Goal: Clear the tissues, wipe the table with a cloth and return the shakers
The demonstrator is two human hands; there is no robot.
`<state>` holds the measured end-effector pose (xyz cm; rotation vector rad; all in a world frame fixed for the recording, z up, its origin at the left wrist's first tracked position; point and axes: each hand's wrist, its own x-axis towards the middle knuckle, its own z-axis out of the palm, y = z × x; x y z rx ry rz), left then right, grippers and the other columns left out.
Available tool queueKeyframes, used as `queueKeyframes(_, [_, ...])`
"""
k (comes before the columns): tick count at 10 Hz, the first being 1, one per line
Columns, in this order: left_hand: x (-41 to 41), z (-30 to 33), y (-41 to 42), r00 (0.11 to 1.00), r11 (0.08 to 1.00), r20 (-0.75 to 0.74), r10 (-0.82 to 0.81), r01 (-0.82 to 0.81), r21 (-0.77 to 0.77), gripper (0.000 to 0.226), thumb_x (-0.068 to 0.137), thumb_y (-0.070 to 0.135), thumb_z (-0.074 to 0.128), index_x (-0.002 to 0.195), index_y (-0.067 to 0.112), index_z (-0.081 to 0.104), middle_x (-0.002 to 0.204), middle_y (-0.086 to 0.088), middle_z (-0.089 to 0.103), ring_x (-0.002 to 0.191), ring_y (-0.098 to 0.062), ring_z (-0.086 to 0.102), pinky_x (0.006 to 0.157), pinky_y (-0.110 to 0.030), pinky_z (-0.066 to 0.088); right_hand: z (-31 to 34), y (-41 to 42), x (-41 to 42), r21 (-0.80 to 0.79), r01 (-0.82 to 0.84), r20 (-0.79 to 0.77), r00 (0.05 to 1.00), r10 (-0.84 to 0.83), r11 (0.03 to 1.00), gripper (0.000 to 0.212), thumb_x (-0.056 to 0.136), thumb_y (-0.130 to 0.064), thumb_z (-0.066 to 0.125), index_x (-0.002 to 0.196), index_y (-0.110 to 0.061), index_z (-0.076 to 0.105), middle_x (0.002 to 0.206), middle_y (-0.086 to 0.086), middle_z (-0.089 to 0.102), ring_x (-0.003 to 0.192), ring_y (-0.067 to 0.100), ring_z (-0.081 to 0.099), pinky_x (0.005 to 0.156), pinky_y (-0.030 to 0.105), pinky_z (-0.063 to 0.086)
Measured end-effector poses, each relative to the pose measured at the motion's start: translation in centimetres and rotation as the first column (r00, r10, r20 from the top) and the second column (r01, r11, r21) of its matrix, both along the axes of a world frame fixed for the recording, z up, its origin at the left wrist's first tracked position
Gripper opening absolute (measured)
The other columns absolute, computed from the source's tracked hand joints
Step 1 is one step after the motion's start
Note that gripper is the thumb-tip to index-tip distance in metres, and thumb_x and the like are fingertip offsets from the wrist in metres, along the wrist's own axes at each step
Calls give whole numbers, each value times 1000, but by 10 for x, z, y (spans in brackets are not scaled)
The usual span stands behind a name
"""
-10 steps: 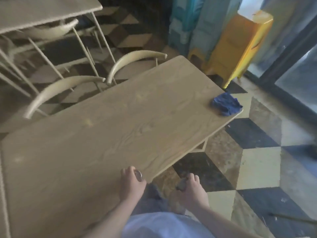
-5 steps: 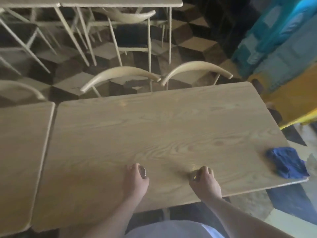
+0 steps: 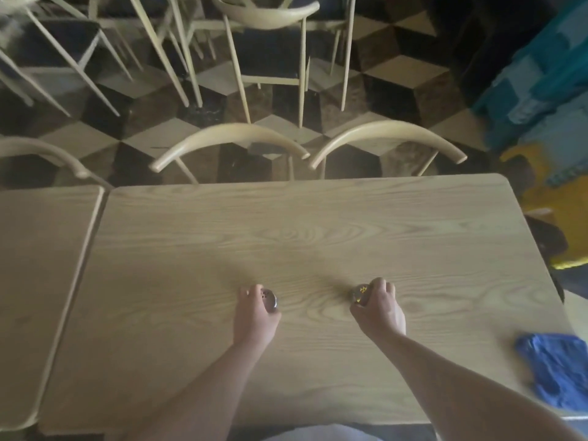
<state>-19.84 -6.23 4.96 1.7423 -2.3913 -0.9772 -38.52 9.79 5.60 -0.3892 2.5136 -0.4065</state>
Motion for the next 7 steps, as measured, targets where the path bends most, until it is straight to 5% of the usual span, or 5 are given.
queueKeyframes(7, [-17, -12, -6, 999, 998, 13, 49, -48, -27, 62, 67, 19, 79, 123, 16, 53, 102, 4, 50, 99, -27, 59, 76, -35, 48, -6, -7, -25, -49, 4, 4, 1000, -3, 999, 53, 76, -50, 68, 112, -23, 39, 112, -2, 44, 85, 26, 59, 67, 35, 46])
